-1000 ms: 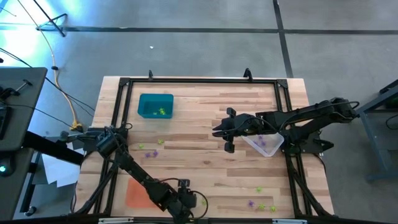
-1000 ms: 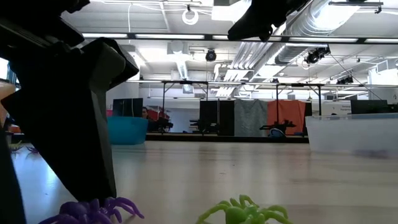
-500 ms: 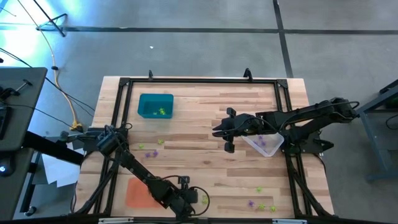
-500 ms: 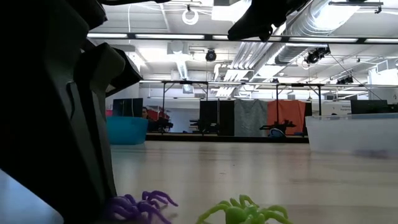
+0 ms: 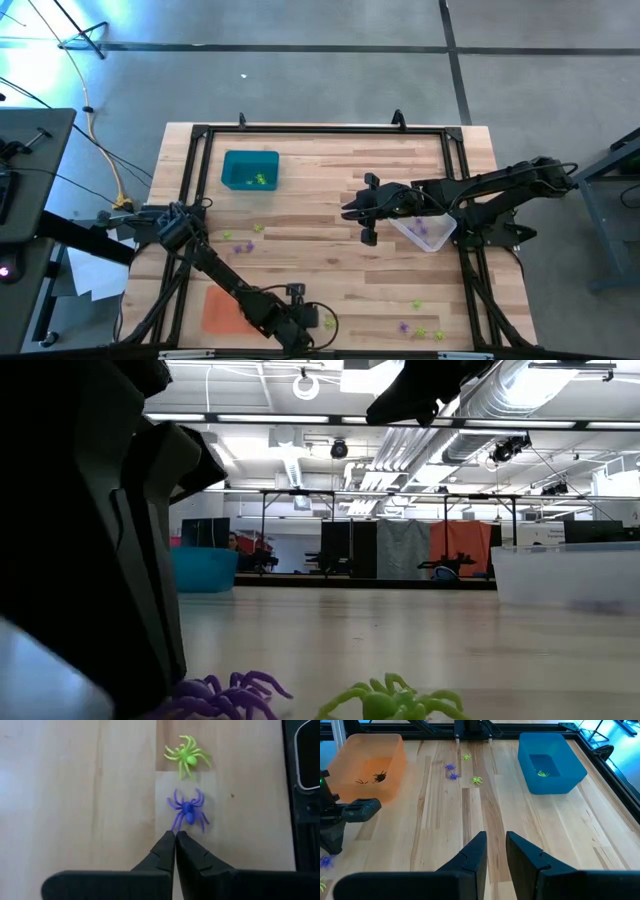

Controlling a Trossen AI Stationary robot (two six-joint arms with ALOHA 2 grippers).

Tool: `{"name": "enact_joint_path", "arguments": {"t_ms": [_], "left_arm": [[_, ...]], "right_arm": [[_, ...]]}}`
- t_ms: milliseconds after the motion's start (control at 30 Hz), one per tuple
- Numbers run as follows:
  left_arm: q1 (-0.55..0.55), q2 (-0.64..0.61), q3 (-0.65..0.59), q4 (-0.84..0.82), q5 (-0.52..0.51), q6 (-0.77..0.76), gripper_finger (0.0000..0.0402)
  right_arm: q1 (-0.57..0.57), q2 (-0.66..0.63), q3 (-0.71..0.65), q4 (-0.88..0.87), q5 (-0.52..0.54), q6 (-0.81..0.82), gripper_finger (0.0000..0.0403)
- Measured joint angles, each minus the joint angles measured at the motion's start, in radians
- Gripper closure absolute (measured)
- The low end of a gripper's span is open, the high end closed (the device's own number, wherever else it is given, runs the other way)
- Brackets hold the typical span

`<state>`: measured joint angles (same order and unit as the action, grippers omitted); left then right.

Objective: Sort Halloween decoration
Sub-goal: Put the violet spider toy into the transparent bin

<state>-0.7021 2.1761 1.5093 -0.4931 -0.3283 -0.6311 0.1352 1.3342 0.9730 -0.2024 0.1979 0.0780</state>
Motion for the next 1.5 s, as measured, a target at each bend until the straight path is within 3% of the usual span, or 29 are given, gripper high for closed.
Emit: {"name": "enact_joint_path", "arguments": {"t_ms": [300, 467, 933, 1500], "left_arm": [[-0.005, -0.013, 0.049, -0.047, -0.036, 0.009, 0.0401], [-0.005, -0.014, 0.05, -0.018, -0.007, 0.006, 0.0398], [-0.007, -0.013, 0.051, 0.071, 0.03, 0.064, 0.0255], [0.029, 0.005, -0.055, 0.2, 0.072, 0.086, 0.0248]], "right_arm": [[0.0, 0.0, 0.0, -0.002, 0.0, 0.0, 0.0332], [0.0, 0.0, 0.0, -0.003, 0.0, 0.0, 0.0332], [0.0, 0.0, 0.0, -0.003, 0.0, 0.0, 0.0332], [0.0, 0.0, 0.0, -0.004, 0.0, 0.0, 0.0332]]}}
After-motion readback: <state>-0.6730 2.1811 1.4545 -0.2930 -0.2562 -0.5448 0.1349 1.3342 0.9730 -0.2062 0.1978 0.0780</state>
